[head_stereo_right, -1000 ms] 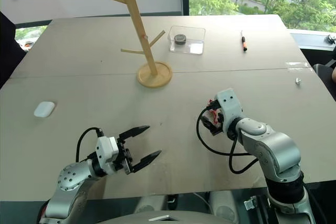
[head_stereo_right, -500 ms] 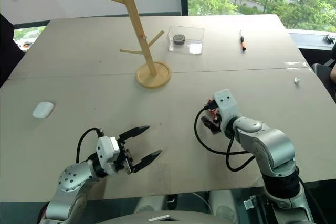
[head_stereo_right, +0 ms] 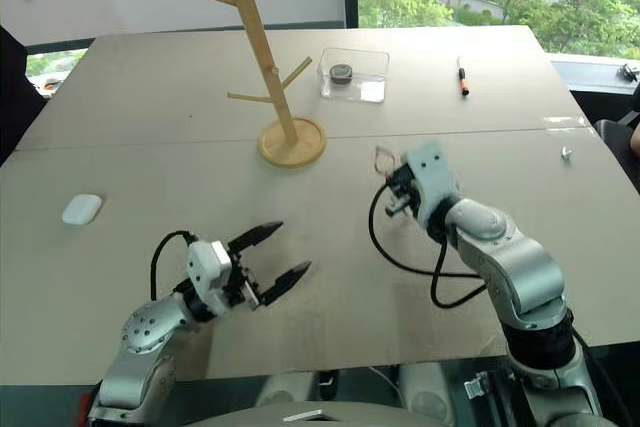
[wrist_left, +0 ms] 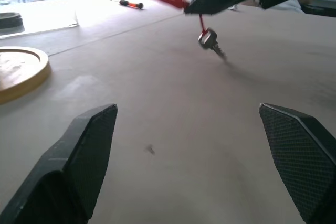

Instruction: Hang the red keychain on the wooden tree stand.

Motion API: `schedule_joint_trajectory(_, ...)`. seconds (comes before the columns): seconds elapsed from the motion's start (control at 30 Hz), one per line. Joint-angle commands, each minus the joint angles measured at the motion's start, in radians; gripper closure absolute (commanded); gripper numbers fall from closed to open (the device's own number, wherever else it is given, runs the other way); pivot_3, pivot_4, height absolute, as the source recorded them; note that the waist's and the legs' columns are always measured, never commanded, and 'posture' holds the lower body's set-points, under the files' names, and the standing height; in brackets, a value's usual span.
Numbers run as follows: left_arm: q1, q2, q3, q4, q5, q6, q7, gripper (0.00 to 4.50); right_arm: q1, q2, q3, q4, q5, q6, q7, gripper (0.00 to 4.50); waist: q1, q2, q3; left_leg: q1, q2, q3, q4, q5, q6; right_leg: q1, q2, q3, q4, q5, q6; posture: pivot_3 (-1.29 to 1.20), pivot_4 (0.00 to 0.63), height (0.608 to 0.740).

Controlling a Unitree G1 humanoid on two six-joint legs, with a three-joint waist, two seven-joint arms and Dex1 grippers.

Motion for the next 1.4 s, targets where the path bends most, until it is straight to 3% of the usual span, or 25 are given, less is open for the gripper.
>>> schedule_joint_trajectory(0.03,-0.083,-0.031,0.047,-0.096,-0.017,0.114,0.152,0.0,-0.066,-0.008,0.043,0.015,-0.075,-0.216,0.046,4.38,0.001,-0.001,0.0,0.0,0.0,0.0,0.0,0.0,0.0,0.0,0.001,0.0,0.0,0.001,0.002,0.0,0.15,0.74)
schedule_joint_trajectory(0.23,-0.329,-0.135,0.086,-0.233,-0.014,0.439,0.501,0.0,-0.223,0.104,0.11,0.192,-0.15,-0.484,0.08,4.38,-0.001,-0.002,0.0,0.0,-0.001,0.0,0.001,0.0,0.0,0.001,0.002,0.001,0.001,0.005,0.001,0.0,0.15,0.74)
schedule_joint_trajectory(0.43,-0.404,-0.175,0.106,-0.305,-0.01,0.609,0.647,0.0,-0.28,0.161,0.141,0.336,-0.195,-0.602,0.121,4.38,-0.002,-0.002,0.0,0.0,-0.002,-0.001,0.001,0.0,0.0,0.001,0.003,0.002,0.001,0.005,0.0,0.0,0.15,0.74)
schedule_joint_trajectory(0.87,-0.386,-0.181,0.112,-0.348,-0.006,0.701,0.691,0.0,-0.347,0.277,0.176,0.557,-0.254,-0.701,0.163,4.38,-0.002,-0.002,0.0,0.001,-0.002,-0.001,0.001,0.001,-0.001,0.001,0.003,0.002,0.002,0.005,-0.001,0.0,0.15,0.74)
schedule_joint_trajectory(1.4,-0.388,-0.194,0.103,-0.364,-0.001,0.712,0.697,0.0,-0.483,0.384,0.09,0.954,-0.274,-0.873,0.111,4.38,-0.003,-0.002,0.0,0.001,-0.003,-0.001,-0.001,0.002,-0.003,0.0,0.003,0.003,0.002,0.006,-0.001,0.0,0.15,0.74)
